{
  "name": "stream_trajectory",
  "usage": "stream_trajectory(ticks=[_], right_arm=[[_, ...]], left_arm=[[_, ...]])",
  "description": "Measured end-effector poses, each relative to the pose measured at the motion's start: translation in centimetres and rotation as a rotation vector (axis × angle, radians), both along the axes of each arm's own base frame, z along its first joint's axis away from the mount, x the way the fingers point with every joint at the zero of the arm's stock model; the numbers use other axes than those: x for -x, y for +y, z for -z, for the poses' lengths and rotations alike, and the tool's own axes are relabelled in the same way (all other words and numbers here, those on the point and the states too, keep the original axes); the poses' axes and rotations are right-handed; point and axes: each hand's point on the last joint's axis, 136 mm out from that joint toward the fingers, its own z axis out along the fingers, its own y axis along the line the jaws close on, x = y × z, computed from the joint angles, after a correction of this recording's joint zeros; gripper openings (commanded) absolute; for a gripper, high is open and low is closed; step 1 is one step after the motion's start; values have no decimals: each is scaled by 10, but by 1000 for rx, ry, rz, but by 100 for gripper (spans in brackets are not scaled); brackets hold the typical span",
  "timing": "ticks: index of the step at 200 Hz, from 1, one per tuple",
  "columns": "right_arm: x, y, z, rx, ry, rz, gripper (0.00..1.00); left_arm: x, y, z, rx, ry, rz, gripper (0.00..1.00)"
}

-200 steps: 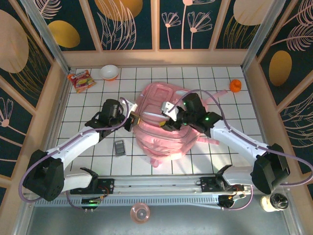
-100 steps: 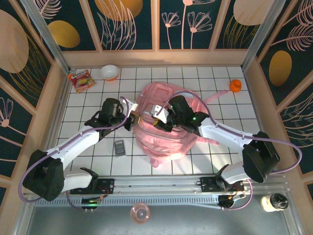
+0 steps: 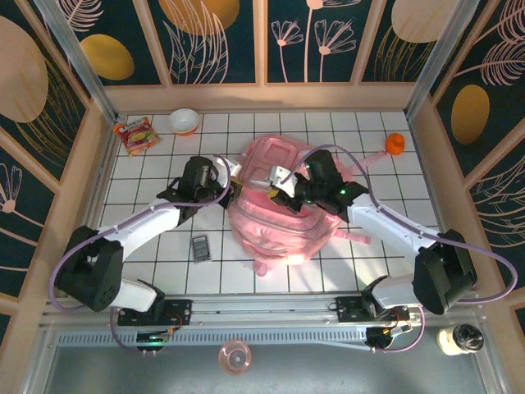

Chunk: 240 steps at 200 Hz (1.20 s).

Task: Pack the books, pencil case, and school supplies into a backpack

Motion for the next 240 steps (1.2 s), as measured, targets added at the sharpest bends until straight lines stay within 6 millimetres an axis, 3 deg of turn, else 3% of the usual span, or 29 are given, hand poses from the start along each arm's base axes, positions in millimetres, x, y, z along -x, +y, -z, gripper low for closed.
stream_trajectory(ticks=[17,31,62,93,107,121,149,166,190,240], right_arm=[[-5,-6,-3,-21,14,45,0],[-8,-7,-6,-39,30,77,0],[-10,-8,-9,-85,74,132,0],[-10,-7,-6,-113,111,155,0],[-10,-7,-6,-124,116,161,0],[-10,-6,-5,-134,126,163,0],[-7,-5,-3,-151,140,157,0],[-6,-4,-2,-156,142,153,0],[-7,-4,-2,-158,139,153,0],[-6,-3,-2,-160,145,143,0]], left_arm=[[-8,-3,-1,17,14,-27,34],[-14,3,-4,36,37,-93,56],[-18,39,-18,86,108,-323,60],[8,72,-54,185,135,-504,68],[22,85,-54,229,173,-587,70],[40,99,-34,253,249,-676,70],[80,122,33,197,460,-834,70],[98,131,59,147,555,-891,71],[114,133,79,105,641,-921,71],[132,128,101,-7,720,-896,71]])
